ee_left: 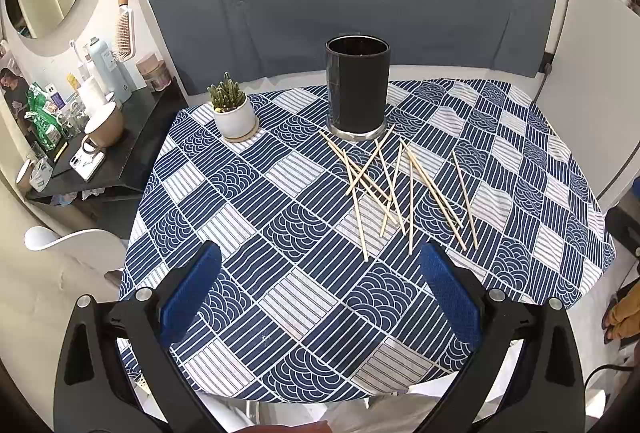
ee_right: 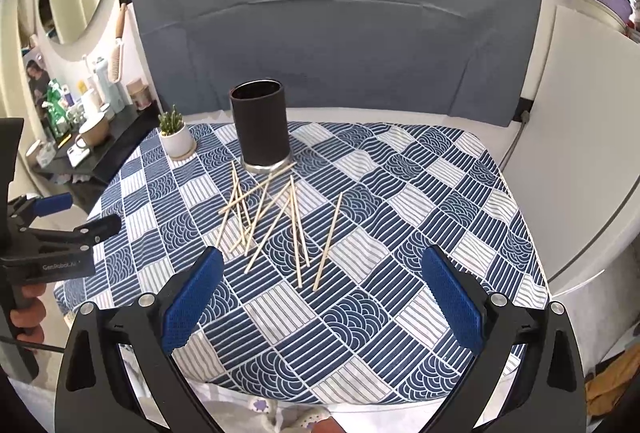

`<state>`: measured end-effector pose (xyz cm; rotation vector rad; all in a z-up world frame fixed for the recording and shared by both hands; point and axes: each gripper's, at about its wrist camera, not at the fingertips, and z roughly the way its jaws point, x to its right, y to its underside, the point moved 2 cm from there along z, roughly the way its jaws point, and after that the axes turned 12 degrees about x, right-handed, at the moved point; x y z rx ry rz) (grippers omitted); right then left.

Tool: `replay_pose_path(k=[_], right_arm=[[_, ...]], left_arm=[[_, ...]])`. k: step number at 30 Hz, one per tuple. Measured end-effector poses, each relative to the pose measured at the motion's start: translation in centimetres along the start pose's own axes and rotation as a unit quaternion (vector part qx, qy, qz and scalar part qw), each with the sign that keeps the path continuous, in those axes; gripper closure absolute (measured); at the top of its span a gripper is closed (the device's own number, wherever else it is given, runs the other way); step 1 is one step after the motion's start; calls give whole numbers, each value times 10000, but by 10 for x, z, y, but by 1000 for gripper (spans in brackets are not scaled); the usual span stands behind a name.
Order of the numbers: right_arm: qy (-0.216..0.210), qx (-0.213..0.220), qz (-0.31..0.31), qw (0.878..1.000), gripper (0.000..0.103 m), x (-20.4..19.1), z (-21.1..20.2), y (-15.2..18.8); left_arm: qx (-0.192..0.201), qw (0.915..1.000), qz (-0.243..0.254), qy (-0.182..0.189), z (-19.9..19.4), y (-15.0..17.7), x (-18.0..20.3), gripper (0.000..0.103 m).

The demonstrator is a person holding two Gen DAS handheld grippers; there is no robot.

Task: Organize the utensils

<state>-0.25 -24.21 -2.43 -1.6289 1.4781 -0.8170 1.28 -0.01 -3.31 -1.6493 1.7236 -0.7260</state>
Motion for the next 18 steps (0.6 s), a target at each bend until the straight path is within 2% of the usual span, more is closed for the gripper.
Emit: replay_pose_path(k=[9, 18], right_arm=[[-73, -37, -47, 10000, 8, 7, 1, 0], [-227, -109, -69, 9997, 8, 17, 6, 7]], left_arm=[[-90, 9999, -30, -51, -1, 6, 4, 6], [-74, 9996, -98, -259, -1, 15, 12, 6]])
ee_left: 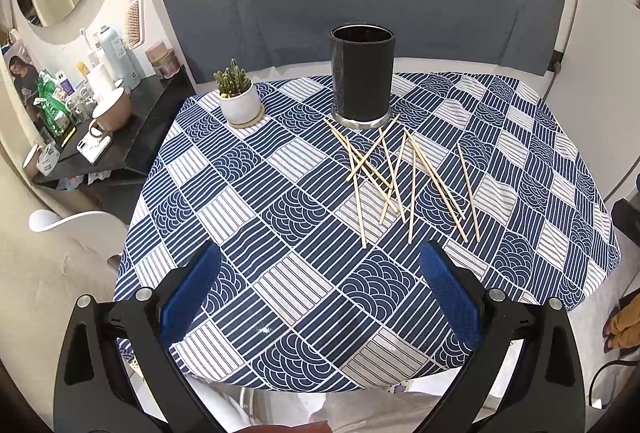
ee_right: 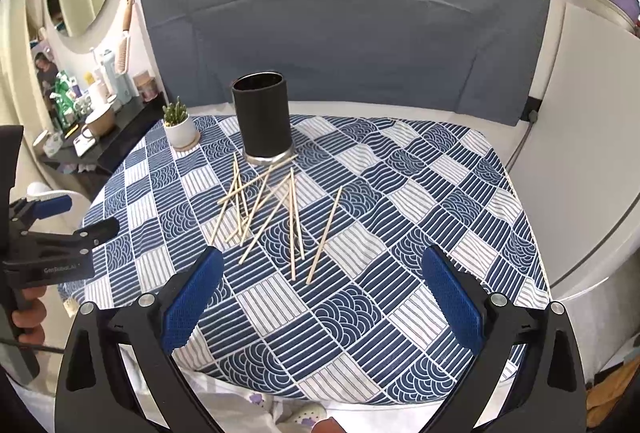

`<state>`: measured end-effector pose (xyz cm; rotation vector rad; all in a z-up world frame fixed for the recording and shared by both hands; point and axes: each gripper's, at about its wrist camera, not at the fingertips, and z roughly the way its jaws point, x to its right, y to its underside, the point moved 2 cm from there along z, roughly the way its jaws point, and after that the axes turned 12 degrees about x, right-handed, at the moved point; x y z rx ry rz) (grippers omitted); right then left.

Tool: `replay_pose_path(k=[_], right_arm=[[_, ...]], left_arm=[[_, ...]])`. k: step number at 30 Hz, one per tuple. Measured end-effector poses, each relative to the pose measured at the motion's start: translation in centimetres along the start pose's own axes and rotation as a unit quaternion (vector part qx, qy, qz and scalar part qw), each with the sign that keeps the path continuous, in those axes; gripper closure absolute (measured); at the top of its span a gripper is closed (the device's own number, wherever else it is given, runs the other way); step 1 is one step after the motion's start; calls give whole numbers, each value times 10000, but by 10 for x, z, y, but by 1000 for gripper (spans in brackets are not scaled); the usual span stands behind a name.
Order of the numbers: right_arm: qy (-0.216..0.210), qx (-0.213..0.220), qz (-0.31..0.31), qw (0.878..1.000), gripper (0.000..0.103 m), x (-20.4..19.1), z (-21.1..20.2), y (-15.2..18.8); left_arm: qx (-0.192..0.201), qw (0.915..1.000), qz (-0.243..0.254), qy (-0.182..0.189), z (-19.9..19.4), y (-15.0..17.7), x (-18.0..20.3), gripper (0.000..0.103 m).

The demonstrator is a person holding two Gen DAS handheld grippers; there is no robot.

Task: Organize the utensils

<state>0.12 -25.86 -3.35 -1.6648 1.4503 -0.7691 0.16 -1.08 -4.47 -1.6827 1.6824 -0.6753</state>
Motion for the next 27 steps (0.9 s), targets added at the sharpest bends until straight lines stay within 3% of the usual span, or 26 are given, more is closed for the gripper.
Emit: replay_pose_path(k=[17, 27], right_arm=[[-16, -201, -16, 9998, 8, 14, 20, -3], [140, -674, 109, 9976, 8, 19, 83, -18]], left_arm=[[-354, 9991, -225, -108, 26, 1, -3, 6], [-762, 9971, -85, -3, 81, -12, -7, 6]])
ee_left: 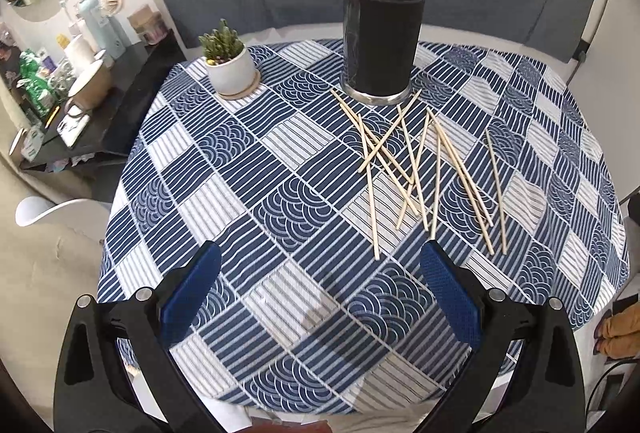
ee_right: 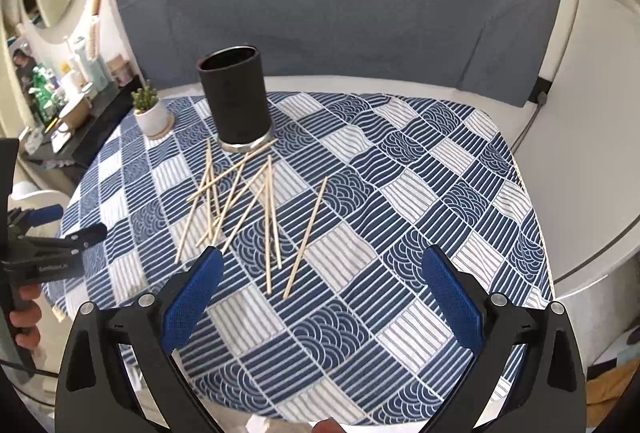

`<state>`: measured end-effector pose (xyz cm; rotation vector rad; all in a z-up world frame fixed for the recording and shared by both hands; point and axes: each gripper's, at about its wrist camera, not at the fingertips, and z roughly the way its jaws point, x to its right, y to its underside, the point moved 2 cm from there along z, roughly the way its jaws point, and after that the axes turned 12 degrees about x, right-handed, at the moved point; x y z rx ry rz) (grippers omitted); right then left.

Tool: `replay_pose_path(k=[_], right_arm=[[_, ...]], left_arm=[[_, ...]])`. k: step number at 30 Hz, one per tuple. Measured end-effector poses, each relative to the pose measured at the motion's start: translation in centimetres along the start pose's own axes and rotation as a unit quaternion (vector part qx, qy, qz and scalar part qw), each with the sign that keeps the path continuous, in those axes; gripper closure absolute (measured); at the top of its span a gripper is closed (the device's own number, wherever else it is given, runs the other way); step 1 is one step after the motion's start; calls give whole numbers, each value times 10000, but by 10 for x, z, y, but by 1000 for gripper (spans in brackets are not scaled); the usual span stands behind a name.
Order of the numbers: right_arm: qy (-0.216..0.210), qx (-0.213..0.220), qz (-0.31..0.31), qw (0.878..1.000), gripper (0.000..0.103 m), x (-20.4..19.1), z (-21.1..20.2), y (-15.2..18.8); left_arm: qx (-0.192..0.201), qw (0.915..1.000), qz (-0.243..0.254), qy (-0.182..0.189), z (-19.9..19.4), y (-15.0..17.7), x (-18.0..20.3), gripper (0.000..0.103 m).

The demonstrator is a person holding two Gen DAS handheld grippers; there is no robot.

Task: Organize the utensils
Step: 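Lower both tools toward the wooden sticks beside the black cup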

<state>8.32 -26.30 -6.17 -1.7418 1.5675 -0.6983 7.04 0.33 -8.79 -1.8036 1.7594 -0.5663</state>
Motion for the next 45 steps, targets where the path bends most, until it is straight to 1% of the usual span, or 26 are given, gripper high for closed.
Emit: replay_pose_path(k=[2, 3, 4, 5, 6, 10, 12, 13, 15, 19, 22, 23, 25, 26, 28, 30, 33, 35, 43, 45], right_arm=[[31, -138, 40, 9999, 8, -1, 17, -4], [31, -138, 40, 9999, 8, -1, 17, -4], [67, -259, 18, 9996, 8, -3, 33, -7], [85, -305, 6, 9995, 8, -4, 40, -7], [85, -305, 6, 9995, 8, -4, 40, -7], [159, -561, -23, 9983, 8, -7, 73, -10], [274, -781, 3, 9966, 8, -5, 97, -11], [274, -781, 3, 9966, 8, -5, 97, -11], [348, -956, 29, 9948, 8, -3, 116, -10], [499, -1271, 42, 9906, 8, 1, 152, -9], [540, -1347, 40, 9894, 8, 1, 163, -8], [570, -1446, 51, 9878, 8, 1, 176, -6], [568, -1470, 58, 9875, 8, 1, 180, -5], [577, -1575, 62, 9858, 8, 1, 191, -1], [579, -1602, 69, 9854, 8, 1, 195, 0], [603, -1745, 145, 9827, 8, 2, 210, 7], [628, -1815, 204, 9812, 8, 4, 220, 10], [717, -1860, 208, 9797, 8, 8, 227, 13], [811, -2099, 238, 9741, 8, 19, 244, 29], [673, -2059, 467, 9751, 8, 24, 245, 32]], left_arm=[[-98, 9999, 41, 15, 16, -5, -1, 6], [-161, 9999, 37, 50, 24, -7, -2, 6], [-220, 9997, 24, 84, 31, -9, -3, 6], [-300, 9995, 6, 131, 40, -11, -4, 6], [-363, 9992, 6, 166, 47, -13, -4, 6], [-590, 9978, 80, 280, 80, -19, -4, 6], [-709, 9969, 115, 323, 93, -21, -4, 6], [-757, 9964, 154, 353, 100, -23, -3, 6], [-792, 9960, 229, 346, 112, -25, -1, 6], [-1044, 9932, 231, 451, 140, -27, 2, 6], [-1261, 9900, 146, 618, 161, -25, 4, 6], [-1318, 9891, 151, 645, 167, -26, 5, 6], [-1342, 9886, 177, 658, 176, -26, 8, 6], [-1358, 9885, 203, 633, 180, -27, 9, 6], [-1404, 9881, 202, 599, 188, -28, 9, 6], [-1478, 9870, 181, 599, 195, -27, 9, 6], [-1557, 9862, 249, 510, 205, -25, 10, 6], [-1633, 9850, 235, 498, 213, -22, 11, 5], [-1564, 9867, 122, 415, 221, -25, 7, 4], [-1554, 9869, 112, 423, 219, -23, 8, 4]])
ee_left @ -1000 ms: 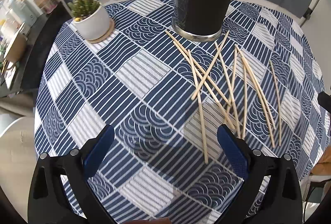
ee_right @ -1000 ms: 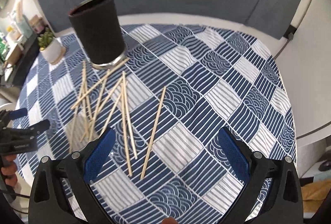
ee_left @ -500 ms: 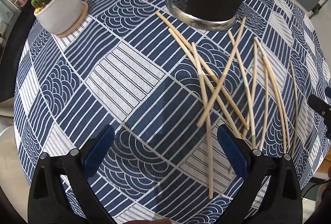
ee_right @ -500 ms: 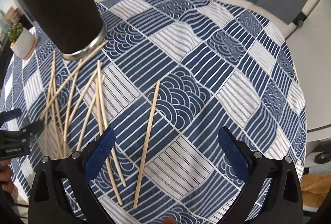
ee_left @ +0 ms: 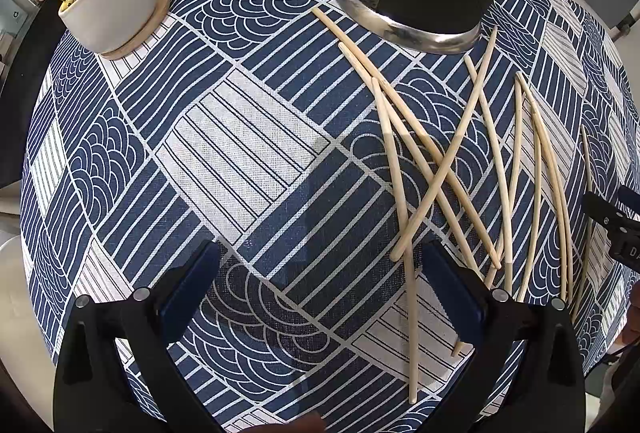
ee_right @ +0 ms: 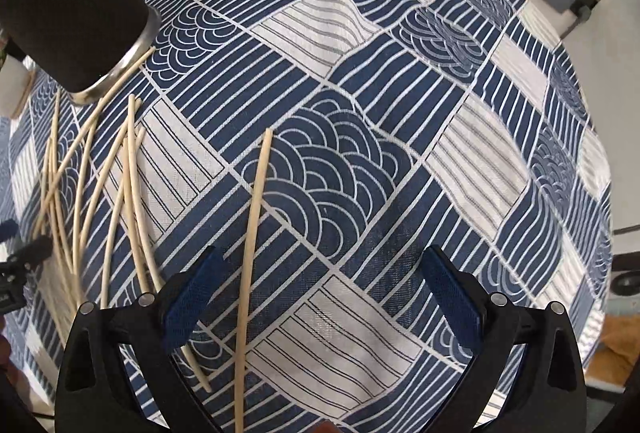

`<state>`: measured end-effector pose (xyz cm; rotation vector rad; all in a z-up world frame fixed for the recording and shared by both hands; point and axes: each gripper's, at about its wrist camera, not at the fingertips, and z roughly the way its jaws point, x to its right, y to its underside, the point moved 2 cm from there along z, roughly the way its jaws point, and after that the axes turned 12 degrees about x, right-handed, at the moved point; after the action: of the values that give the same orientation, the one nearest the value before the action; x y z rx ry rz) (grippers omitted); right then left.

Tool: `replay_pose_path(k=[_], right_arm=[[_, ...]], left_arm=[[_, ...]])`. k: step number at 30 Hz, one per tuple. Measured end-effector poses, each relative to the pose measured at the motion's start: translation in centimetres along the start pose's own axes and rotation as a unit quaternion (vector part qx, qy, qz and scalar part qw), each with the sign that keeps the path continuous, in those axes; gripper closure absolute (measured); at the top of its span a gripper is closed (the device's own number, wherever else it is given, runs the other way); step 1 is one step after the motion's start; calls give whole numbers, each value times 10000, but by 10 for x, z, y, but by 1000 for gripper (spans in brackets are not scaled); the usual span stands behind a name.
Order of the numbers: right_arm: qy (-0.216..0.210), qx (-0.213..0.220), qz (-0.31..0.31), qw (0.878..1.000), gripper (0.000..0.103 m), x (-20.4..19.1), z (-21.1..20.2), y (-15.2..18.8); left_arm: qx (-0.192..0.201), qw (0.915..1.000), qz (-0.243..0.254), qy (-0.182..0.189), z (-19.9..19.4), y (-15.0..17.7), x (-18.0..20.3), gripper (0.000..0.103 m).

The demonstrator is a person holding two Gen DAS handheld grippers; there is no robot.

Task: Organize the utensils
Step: 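Lower both tools toward the wooden sticks beside the black cup, then close the right tool on one stick while the left tool grasps another stick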

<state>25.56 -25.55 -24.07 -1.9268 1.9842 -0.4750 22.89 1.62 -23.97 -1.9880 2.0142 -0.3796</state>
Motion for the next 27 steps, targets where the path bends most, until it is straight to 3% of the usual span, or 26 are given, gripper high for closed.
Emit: replay_pose_path(k=[4, 14, 18, 21, 23, 24, 26, 27], right_arm=[[-194, -66, 219, 9995, 7, 8, 5, 1], [-164, 53, 244, 9996, 6, 10, 8, 3], [-248, 10, 8, 9997, 8, 7, 4, 3], [-379, 149, -250, 9989, 26, 3, -1, 2], [-433, 236, -335, 9982, 50, 1, -7, 2], [-446, 263, -352, 9980, 57, 2, -10, 3], [-471, 297, -366, 9978, 84, 7, -14, 3], [-445, 321, -379, 9978, 86, 9, -15, 4]], left_arm=[[89, 10000, -9, 37, -4, 2, 0, 4], [392, 9992, -108, 3, -6, 5, 1, 4], [416, 9991, -112, 16, -7, 5, 1, 6], [467, 9988, -126, 12, -10, 5, -3, 12], [494, 9987, -134, 8, -14, 6, -7, 17], [505, 9986, -136, 9, -16, 7, -9, 21], [508, 9985, -192, -2, -19, 10, -15, 27], [510, 9985, -205, -12, -21, 11, -17, 31]])
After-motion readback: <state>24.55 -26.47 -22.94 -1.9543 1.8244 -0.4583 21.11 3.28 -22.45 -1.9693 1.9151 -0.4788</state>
